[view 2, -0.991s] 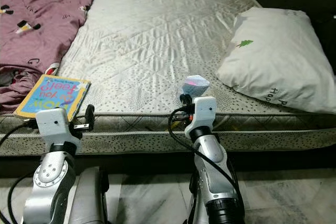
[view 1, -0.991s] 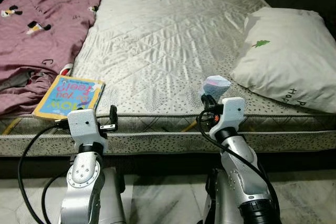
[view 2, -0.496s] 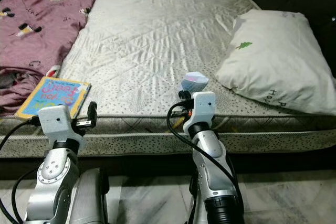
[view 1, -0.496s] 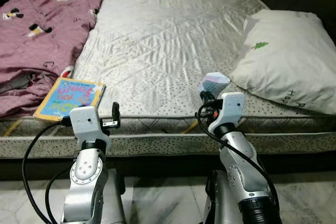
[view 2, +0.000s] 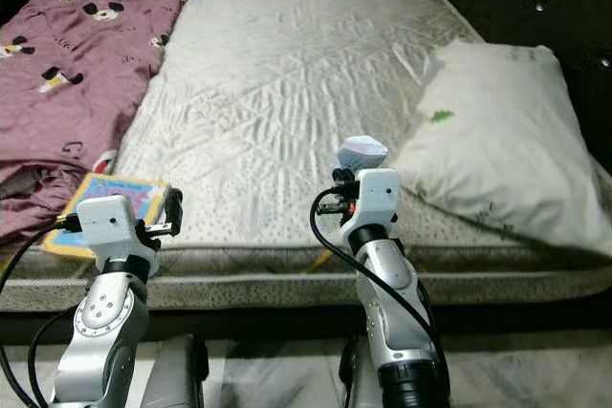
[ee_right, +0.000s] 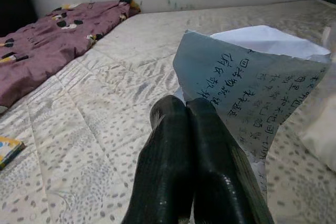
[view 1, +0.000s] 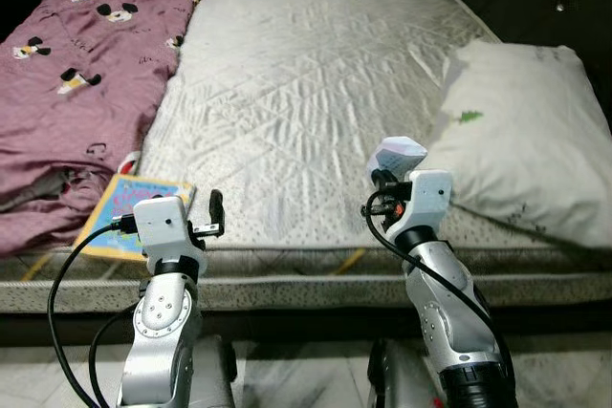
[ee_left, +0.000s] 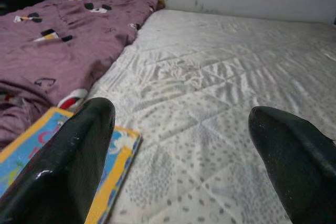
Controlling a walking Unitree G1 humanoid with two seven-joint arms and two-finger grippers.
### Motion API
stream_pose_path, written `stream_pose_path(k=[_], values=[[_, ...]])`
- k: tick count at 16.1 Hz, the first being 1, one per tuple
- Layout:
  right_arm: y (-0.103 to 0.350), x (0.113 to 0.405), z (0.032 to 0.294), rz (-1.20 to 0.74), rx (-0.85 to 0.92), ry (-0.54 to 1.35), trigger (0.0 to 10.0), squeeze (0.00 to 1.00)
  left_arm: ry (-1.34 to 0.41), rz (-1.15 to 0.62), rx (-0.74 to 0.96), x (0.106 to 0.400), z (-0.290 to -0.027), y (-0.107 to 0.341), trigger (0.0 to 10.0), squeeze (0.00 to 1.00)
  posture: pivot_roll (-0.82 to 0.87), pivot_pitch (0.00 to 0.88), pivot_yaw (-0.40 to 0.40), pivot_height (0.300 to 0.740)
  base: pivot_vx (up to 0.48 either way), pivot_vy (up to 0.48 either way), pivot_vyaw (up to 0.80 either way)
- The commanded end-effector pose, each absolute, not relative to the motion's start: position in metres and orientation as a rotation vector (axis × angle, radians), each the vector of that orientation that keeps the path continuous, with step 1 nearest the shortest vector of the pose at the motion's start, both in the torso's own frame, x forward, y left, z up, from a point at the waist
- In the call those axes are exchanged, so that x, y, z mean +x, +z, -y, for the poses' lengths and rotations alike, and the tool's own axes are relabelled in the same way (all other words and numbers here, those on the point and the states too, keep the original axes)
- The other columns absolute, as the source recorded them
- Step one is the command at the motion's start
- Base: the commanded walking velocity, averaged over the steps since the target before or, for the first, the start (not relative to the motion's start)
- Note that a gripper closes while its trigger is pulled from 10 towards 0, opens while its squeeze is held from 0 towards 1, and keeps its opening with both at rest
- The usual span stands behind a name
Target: Clean up the room
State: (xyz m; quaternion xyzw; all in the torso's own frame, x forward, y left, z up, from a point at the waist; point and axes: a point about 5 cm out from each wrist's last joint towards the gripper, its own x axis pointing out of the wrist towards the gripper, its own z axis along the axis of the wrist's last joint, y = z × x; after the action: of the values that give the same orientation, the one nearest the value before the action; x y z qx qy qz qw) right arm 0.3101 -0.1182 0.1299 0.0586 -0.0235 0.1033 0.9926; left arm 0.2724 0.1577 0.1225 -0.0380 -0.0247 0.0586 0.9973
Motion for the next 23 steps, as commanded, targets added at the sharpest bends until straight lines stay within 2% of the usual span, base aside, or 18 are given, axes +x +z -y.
stream_pose_path(k=[1, 5, 14, 18, 23], values=[[0.133, 0.308, 0.117, 0.056, 0.097, 0.202, 10.0, 0.0, 0.108, 0.048, -0.075, 0.273, -0.157, 0.122, 10.0, 0.0, 0.06, 0.012, -0.006, 0.626, 0.0, 0.0, 0.0], [0.132, 0.308, 0.123, 0.063, 0.085, 0.175, 10.0, 0.0, 0.101, 0.045, -0.076, 0.273, -0.155, 0.121, 10.0, 0.0, 0.06, 0.013, -0.004, 0.631, 0.0, 0.0, 0.0], [0.13, 0.311, 0.125, 0.053, 0.05, 0.157, 10.0, 0.0, 0.1, 0.044, -0.076, 0.272, -0.154, 0.12, 10.0, 0.0, 0.07, 0.016, -0.009, 0.735, 0.0, 0.0, 0.0], [0.125, 0.311, 0.129, 0.035, 0.046, 0.108, 10.0, 0.0, 0.096, 0.04, -0.091, 0.272, -0.153, 0.119, 10.0, 0.0, 0.06, 0.019, -0.009, 0.74, 0.0, 0.0, 0.0], [0.124, 0.311, 0.133, 0.042, -0.038, 0.103, 10.0, 0.0, 0.064, 0.045, -0.094, 0.273, -0.148, 0.12, 10.0, 0.0, 0.07, 0.017, -0.011, 0.74, 0.0, 0.0, 0.0]])
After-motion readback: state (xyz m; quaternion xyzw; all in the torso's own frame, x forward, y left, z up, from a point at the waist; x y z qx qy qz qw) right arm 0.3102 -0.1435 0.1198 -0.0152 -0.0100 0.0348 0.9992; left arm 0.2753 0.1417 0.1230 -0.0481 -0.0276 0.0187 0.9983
